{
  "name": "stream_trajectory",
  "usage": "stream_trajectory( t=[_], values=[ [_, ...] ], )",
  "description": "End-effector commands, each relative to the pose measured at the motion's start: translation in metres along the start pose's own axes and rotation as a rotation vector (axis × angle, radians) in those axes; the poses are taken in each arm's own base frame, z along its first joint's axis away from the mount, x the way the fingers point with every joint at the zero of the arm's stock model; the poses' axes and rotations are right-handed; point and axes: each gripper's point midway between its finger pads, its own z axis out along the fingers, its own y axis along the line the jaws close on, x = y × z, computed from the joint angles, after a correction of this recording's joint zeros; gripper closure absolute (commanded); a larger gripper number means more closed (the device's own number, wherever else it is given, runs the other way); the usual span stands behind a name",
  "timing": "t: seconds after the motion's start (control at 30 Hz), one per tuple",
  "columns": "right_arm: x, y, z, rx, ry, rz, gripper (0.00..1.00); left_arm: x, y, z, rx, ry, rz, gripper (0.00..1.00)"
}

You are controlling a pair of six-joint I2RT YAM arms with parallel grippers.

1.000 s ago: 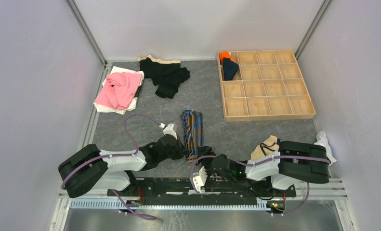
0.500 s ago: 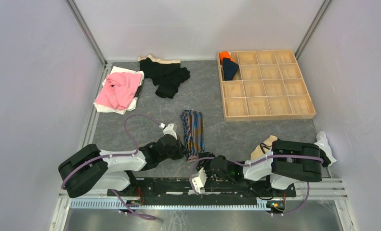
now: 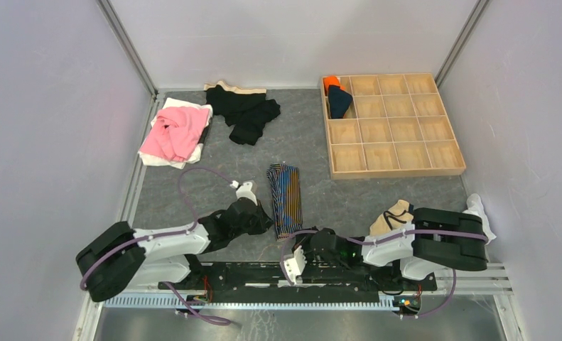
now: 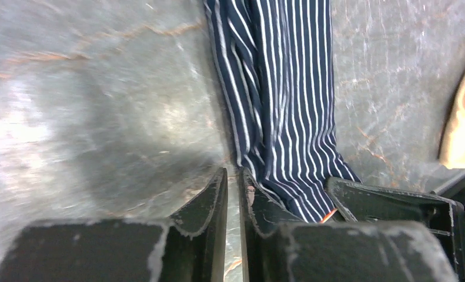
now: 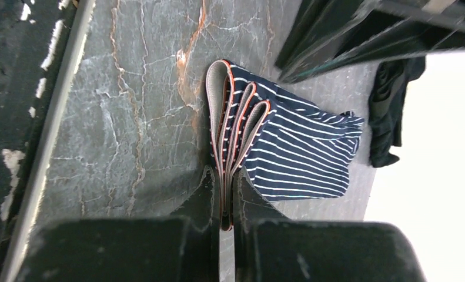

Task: Roll the underwear
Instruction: Roll the underwear to the center of the board.

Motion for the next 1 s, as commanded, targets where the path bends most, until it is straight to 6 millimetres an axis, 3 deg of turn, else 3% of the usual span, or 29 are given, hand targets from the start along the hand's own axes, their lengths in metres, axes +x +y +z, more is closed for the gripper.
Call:
stream_trajectory(
  t=[0.0, 0.17, 0.33, 0.57, 0.97],
  values=[
    [-0.014, 0.009, -0.002, -0.1, -0.037, 0.119, 1.0, -0.037, 0.013, -0.02, -0.095, -0.137, 0.065, 0.8],
    [-0.029, 0.008, -0.001, -0.184, -0.083, 0.274, 1.0, -0.055, 0.01, -0.044, -0.075, -0.225, 0.031, 0.8],
    [-0.047, 0.0, 0.003, -0.288, -0.132, 0.479, 1.0, -0.049, 0.014, -0.052, -0.059, -0.218, 0.016, 0.84],
    [-0.048, -0.015, 0.005, -0.381, -0.165, 0.784, 1.0, -0.045, 0.01, -0.058, -0.005, -0.209, 0.012, 0.9],
    [-0.038, -0.019, 0.012, -0.552, -0.171, 1.147, 1.0, -0.045, -0.005, -0.063, 0.069, -0.2, 0.047, 0.98]
  ],
)
